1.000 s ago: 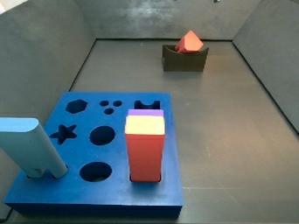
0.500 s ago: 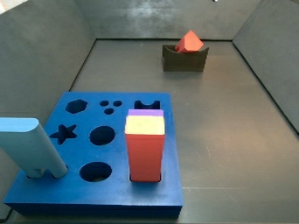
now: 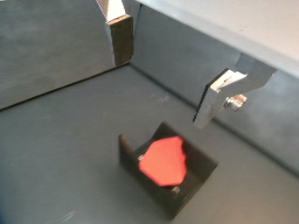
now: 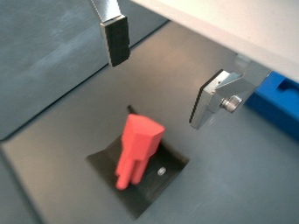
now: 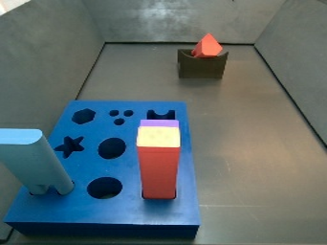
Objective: Pick up the 3 prong object. Move up. Place the 3 prong object on the fixture. Regrasp the 3 prong object. Move to above the board. Insert the 3 prong object.
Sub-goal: Regrasp the 3 prong object.
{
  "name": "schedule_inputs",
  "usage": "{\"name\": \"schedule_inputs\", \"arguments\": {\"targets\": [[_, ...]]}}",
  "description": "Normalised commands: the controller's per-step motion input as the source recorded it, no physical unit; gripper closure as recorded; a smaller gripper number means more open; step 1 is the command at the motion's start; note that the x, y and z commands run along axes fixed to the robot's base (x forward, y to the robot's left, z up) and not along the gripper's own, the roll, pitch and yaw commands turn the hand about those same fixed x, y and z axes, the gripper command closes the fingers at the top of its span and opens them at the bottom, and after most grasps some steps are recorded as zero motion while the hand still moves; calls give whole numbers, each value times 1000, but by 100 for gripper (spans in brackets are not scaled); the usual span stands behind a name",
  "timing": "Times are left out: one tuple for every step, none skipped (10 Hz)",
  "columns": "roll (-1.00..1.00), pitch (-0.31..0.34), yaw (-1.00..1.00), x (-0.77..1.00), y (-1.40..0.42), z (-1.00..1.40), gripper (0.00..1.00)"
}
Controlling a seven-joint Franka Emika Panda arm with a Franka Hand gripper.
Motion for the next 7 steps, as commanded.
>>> {"name": "schedule_inputs", "arguments": {"targets": [[1000, 67, 33, 21, -22, -2, 0], [1000, 78, 39, 39, -22, -10, 0], [1000, 88, 45, 54, -27, -9, 0], [1000, 109, 55, 72, -29, -10, 0], [1000, 119, 61, 83, -33, -9, 0], [1000, 147, 79, 94, -33, -8, 0], [1000, 165, 97, 98, -37, -12, 0]]}}
